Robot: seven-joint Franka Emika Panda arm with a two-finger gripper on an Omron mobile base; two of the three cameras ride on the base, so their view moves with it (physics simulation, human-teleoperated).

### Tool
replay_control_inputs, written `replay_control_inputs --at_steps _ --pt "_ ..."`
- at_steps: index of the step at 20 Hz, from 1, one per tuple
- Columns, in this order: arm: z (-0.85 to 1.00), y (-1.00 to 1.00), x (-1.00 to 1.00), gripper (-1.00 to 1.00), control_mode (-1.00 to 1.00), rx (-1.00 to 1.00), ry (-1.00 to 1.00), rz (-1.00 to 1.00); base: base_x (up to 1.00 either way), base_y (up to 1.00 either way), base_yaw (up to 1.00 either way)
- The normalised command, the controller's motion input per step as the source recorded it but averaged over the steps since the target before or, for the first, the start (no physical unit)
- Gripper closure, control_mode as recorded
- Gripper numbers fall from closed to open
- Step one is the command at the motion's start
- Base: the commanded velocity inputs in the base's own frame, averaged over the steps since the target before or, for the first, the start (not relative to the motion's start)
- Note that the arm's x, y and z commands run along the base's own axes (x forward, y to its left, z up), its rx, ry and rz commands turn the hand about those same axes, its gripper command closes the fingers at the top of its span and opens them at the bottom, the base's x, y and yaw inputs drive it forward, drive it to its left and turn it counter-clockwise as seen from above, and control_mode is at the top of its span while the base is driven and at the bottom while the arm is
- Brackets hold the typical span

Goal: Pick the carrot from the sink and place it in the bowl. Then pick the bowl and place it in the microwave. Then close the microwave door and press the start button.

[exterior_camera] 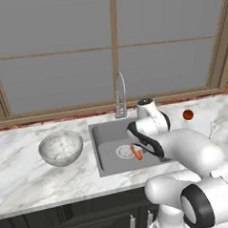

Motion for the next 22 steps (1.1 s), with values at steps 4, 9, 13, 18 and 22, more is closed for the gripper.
replay_control_inputs --at_steps 4,9,13,18,22 --pt "-0.91 0.0 0.54 -1.0 -1.0 0.16 0.06 0.0 0.0 0.0 0.0" --pt "-0.66 0.12 0.7 -1.0 -1.0 0.11 0.02 0.0 0.0 0.0 0.0" --pt "-0.42 0.07 0.68 -1.0 -1.0 0.06 0.0 0.0 0.0 0.0 0.0" --pt "-0.26 0.0 0.59 -1.0 -1.0 0.07 0.0 0.0 0.0 0.0 0.0" --pt "-0.43 0.0 0.51 -1.0 -1.0 0.05 0.0 0.0 0.0 0.0 0.0"
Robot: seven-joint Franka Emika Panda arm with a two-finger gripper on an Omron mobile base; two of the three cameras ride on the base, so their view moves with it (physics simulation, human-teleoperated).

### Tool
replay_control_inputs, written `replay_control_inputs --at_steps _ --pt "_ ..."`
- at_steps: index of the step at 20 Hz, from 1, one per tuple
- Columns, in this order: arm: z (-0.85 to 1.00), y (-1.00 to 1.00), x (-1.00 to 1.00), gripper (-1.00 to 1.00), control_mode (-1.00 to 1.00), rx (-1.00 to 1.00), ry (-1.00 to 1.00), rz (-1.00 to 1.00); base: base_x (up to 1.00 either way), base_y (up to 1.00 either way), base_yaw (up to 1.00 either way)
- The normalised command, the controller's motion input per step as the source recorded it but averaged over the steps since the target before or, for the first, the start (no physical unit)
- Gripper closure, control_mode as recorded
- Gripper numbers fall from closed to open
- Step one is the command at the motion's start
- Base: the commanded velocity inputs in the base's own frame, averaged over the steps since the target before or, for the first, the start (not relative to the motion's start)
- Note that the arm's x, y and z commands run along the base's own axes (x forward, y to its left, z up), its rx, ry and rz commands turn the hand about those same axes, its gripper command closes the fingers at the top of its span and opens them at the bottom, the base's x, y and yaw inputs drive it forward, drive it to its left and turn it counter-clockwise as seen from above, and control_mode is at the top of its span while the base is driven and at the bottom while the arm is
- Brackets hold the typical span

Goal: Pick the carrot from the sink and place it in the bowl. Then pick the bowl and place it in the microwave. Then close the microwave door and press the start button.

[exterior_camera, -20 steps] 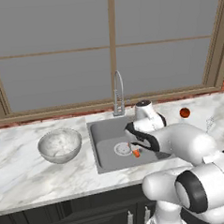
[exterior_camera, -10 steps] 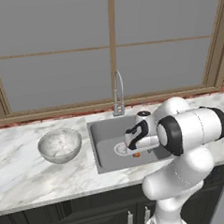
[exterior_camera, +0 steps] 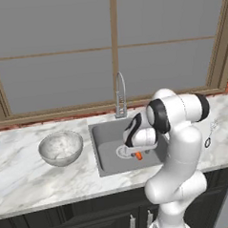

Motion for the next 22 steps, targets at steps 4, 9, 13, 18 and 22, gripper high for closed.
replay_control_inputs --at_steps 4,9,13,18,22 --pt "-0.47 0.0 0.41 -1.0 -1.0 0.04 0.0 0.0 0.0 0.0 0.0" --pt "-0.32 0.0 0.43 -1.0 -1.0 0.07 0.0 0.0 0.0 0.0 0.0" --pt "-0.31 -0.08 0.41 -1.0 -1.0 0.06 0.0 0.0 0.0 0.0 0.0" --pt "-0.17 -0.03 0.03 1.0 -1.0 0.01 0.0 0.0 0.0 0.0 0.0" --pt "0.16 0.0 -0.3 1.0 -1.0 -0.01 -0.01 0.0 0.0 0.0 0.0"
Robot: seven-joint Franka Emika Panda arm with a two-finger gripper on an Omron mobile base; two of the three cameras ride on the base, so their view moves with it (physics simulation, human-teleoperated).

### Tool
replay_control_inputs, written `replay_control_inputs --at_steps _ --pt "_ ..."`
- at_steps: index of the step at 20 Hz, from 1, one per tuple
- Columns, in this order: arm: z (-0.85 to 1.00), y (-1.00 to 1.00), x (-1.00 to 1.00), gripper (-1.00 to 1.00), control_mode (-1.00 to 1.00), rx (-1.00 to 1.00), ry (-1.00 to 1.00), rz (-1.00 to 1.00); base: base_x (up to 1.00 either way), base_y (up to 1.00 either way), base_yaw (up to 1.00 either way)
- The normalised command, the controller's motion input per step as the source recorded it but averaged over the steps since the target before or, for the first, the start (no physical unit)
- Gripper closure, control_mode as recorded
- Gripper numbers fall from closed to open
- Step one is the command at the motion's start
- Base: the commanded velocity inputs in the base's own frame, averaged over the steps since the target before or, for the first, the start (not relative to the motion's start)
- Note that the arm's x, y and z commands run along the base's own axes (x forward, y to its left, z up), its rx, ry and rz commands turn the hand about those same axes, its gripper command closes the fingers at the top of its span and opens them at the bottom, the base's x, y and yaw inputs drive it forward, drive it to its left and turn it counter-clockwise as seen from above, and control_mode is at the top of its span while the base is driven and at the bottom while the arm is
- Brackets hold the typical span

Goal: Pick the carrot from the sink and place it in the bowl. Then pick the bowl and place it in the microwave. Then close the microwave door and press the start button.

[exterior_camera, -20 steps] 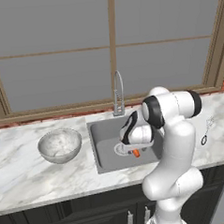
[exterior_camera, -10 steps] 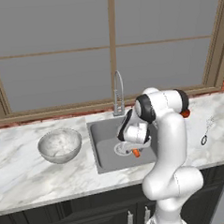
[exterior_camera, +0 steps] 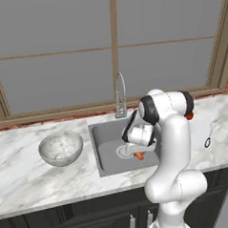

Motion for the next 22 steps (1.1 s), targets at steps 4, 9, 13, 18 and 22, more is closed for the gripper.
replay_control_inputs --at_steps 4,9,13,18,22 --pt "0.87 0.02 -0.58 1.0 -1.0 -0.03 0.0 0.02 0.0 0.0 0.0" --pt "1.0 0.14 -0.92 1.0 -1.0 -0.03 -0.03 0.09 0.0 0.0 0.0" --pt "1.0 0.26 -0.87 1.0 -1.0 -0.04 -0.01 0.0 0.0 0.0 0.0" --pt "1.0 0.5 -0.46 1.0 -1.0 -0.05 0.0 0.0 0.0 0.0 0.0" --pt "1.0 0.59 -0.44 1.0 -1.0 -0.06 0.01 0.0 0.0 0.0 0.0"
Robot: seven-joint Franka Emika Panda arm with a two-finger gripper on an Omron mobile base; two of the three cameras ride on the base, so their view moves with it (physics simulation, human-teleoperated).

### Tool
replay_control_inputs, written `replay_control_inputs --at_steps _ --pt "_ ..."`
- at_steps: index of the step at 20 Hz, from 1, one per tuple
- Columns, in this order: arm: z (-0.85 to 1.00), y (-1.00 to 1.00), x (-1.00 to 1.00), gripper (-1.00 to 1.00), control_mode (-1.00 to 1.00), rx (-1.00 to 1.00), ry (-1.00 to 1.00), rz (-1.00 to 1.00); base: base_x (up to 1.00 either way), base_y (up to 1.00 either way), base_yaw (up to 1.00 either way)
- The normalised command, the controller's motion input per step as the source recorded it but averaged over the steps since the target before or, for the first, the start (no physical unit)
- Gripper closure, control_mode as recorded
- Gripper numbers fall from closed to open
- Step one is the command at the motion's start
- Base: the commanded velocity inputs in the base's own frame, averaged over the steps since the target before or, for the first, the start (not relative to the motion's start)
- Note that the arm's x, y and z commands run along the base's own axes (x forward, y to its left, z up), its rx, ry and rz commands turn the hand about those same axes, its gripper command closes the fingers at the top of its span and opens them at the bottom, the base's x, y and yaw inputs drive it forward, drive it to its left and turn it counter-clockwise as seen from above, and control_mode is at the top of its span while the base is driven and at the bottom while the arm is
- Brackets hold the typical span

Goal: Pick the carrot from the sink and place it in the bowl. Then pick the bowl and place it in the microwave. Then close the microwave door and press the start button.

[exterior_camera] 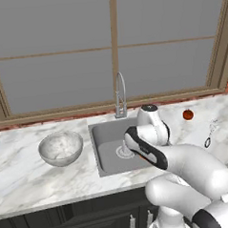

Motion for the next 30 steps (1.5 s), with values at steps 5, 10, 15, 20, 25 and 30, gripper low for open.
replay_control_inputs --at_steps 5,10,15,20,25,30 --pt "1.0 0.44 -0.25 1.0 -1.0 -0.03 0.05 0.0 0.0 0.0 0.0" --pt "1.0 0.46 0.01 1.0 -1.0 -0.04 0.03 0.0 0.0 0.0 0.0" --pt "1.0 0.76 0.15 1.0 -1.0 -0.04 0.14 0.0 0.0 0.0 0.0" --pt "0.89 0.93 0.06 1.0 -1.0 -0.03 0.22 0.02 0.0 0.0 0.0" --pt "-0.08 0.93 0.01 1.0 -1.0 -0.07 0.1 0.13 0.0 0.0 0.0" --pt "-0.46 0.79 0.17 1.0 -1.0 -0.13 0.04 0.11 0.0 0.0 0.0"
